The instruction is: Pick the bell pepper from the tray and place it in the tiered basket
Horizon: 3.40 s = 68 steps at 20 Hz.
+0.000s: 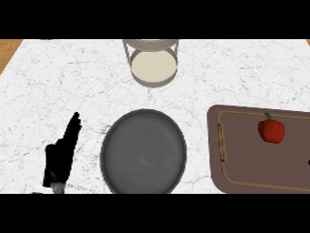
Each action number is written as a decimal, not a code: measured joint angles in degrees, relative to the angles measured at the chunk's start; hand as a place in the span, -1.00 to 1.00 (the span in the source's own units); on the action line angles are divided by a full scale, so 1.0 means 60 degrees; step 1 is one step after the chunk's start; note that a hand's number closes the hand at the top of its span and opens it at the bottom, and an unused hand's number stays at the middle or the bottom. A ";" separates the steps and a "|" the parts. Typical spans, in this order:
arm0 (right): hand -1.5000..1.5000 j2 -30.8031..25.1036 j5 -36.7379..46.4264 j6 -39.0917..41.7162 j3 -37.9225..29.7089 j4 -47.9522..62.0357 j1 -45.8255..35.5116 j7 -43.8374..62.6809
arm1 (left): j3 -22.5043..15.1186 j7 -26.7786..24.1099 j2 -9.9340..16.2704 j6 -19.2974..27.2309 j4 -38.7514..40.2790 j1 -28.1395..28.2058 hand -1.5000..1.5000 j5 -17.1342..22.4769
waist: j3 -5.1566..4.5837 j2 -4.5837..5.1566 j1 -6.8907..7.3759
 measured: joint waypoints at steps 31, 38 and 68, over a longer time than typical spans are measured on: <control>-1.00 0.3517 0.2613 0.4175 0.1429 0.5146 -0.5379 0.1574 | 0.0077 0.0124 -0.0283 0.0051 -0.0097 0.0233 0.00 -0.0285 | 0.0071 -0.0069 -0.0112; -1.00 0.4136 0.2651 0.4823 0.0953 0.6007 -0.5927 0.1561 | 0.0215 0.0064 -0.0262 -0.0057 -0.0057 0.0294 0.00 -0.0238 | 0.0084 -0.0087 -0.0201; 1.00 0.5622 0.3726 0.5483 -0.0891 0.7340 -0.5668 0.0536 | 0.0599 0.0104 -0.0538 -0.0254 -0.0030 0.0296 0.00 -0.0568 | 0.0045 -0.0143 -0.0295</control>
